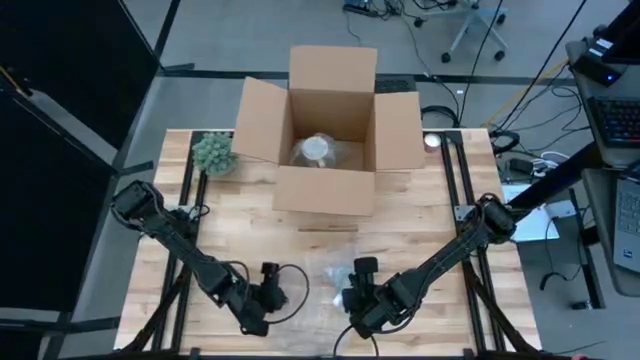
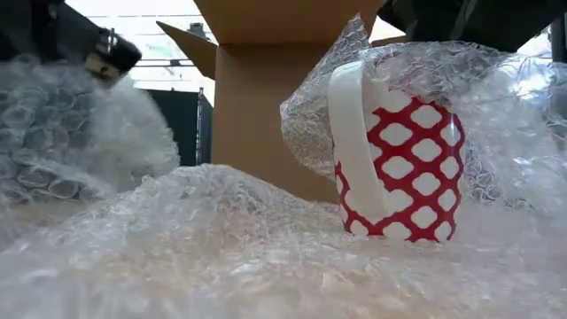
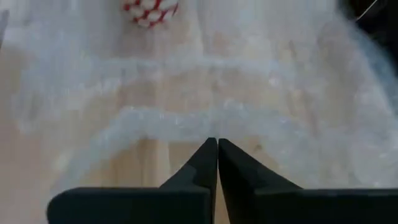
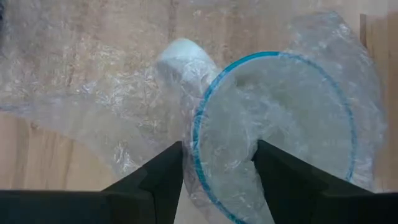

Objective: Wrap mug
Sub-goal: Wrap the red mug with bubble wrap

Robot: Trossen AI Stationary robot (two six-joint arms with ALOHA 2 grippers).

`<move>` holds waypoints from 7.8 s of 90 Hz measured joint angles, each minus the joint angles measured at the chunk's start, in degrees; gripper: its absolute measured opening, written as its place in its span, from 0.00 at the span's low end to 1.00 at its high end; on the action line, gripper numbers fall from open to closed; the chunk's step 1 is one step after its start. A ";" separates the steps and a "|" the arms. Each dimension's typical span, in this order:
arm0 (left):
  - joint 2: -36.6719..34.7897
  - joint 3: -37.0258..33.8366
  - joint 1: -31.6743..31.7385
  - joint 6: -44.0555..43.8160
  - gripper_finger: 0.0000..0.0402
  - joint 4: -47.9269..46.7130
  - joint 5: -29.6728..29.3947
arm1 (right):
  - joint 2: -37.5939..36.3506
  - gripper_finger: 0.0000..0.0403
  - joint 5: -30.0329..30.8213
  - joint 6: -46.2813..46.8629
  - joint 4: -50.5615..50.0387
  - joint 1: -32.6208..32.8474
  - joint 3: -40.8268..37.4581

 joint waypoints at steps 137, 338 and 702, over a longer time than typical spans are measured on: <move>-0.24 7.85 -3.52 22.22 0.35 -25.17 -3.21 | 0.00 0.44 -0.01 0.34 0.02 0.02 0.02; -0.72 2.97 -6.05 -45.41 0.35 -29.04 16.08 | 0.00 0.44 -0.02 -0.58 -0.45 -0.74 0.02; 11.89 6.43 20.52 1.28 0.00 40.56 15.78 | -0.15 0.44 0.03 -4.81 7.54 -0.39 -2.40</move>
